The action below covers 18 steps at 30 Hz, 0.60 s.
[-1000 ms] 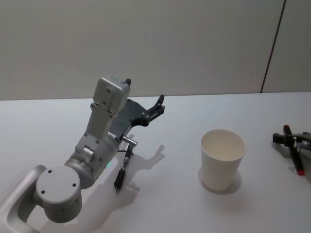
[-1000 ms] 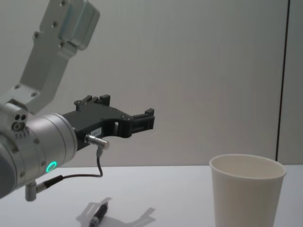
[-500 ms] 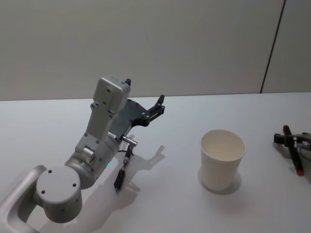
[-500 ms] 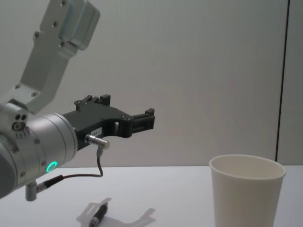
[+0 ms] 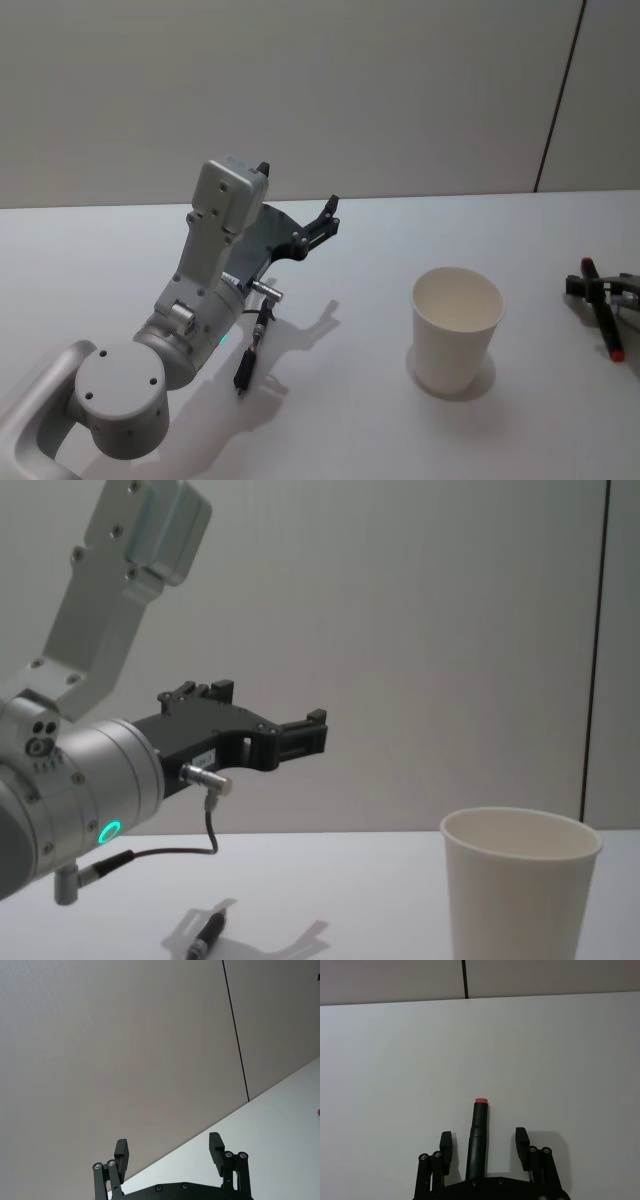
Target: Place the pen into the pen holder.
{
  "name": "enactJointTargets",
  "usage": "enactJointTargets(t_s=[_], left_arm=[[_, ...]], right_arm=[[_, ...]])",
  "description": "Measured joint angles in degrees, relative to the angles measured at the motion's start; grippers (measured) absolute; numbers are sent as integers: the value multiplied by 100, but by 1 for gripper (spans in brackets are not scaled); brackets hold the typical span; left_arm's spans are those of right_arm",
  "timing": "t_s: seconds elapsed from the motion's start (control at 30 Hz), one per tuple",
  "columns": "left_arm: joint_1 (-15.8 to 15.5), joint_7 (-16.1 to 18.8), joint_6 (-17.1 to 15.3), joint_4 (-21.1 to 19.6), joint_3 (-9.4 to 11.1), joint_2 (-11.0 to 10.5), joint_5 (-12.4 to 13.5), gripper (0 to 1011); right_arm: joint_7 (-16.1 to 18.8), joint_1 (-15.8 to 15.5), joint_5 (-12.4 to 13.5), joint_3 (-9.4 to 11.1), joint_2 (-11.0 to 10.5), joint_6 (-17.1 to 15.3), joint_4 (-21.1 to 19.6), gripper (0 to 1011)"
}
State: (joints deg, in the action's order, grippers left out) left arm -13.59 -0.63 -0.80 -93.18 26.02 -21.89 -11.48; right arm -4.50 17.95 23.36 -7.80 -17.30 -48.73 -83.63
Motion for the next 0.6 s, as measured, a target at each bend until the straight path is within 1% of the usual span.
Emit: enactJointTargets(t_s=[0.6], left_arm=[[0, 0, 0, 0, 0, 0, 0, 1001]], right_arm=[[1, -6, 6, -3, 0, 1, 3, 669]])
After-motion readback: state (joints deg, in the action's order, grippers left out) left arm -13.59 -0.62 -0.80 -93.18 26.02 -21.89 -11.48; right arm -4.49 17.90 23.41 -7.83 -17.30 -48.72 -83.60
